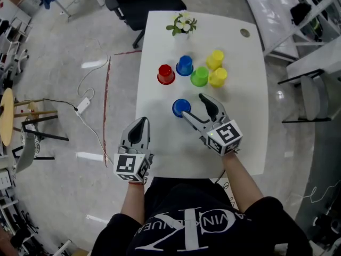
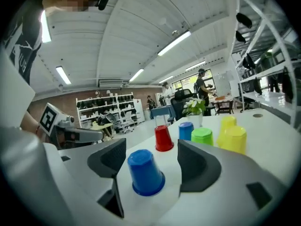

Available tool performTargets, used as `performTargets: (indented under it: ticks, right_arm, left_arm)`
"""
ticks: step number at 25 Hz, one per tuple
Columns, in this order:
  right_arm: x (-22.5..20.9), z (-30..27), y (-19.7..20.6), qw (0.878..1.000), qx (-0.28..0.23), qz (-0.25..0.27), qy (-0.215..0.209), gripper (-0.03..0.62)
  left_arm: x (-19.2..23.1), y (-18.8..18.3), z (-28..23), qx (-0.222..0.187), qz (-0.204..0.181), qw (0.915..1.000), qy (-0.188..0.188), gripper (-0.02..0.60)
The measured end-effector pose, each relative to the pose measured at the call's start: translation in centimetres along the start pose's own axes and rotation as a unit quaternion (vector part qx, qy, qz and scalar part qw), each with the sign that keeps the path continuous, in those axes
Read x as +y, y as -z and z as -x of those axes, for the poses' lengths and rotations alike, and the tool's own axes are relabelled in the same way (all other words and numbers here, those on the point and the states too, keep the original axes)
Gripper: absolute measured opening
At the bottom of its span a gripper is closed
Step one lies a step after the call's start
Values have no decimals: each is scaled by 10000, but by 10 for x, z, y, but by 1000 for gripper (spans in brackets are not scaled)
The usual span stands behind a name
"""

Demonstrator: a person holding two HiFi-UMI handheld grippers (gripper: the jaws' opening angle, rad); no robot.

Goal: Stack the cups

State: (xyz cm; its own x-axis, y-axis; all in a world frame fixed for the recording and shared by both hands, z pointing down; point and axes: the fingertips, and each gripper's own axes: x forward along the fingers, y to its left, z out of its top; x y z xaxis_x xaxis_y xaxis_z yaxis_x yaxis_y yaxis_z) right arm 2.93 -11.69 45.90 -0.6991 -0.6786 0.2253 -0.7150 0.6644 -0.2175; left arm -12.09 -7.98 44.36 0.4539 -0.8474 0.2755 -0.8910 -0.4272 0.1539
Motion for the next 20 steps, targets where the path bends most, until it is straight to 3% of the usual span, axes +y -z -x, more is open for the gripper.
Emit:
performTargets:
  ticks: [4, 8, 11, 13, 15, 20]
  right_arm:
    - [-52, 2, -21, 9965, -164, -160, 805, 331]
    - [-93, -16, -15, 9877, 165, -134, 1550, 316]
    - [-110, -35, -5, 9819, 418, -185, 1837, 314]
    - [-116, -43, -2, 9797, 440, -190, 1948, 291]
    - [-118, -42, -4, 9798, 410, -92, 1957, 210]
    - [-83, -1, -8, 9885, 363, 221, 1449, 212]
  left_arm:
    - [2, 0, 1, -23, 54, 10000, -7, 5]
    - [2, 0, 6, 35, 37, 10000, -23, 5]
    - [0, 4, 9, 98, 38, 9999, -32, 5]
    - [-2, 6, 11, 140, 29, 9999, -9, 5]
    - [-3, 8, 11, 169, 24, 9999, 11, 5]
    - [-4, 12, 12, 169, 82, 9998, 52, 5]
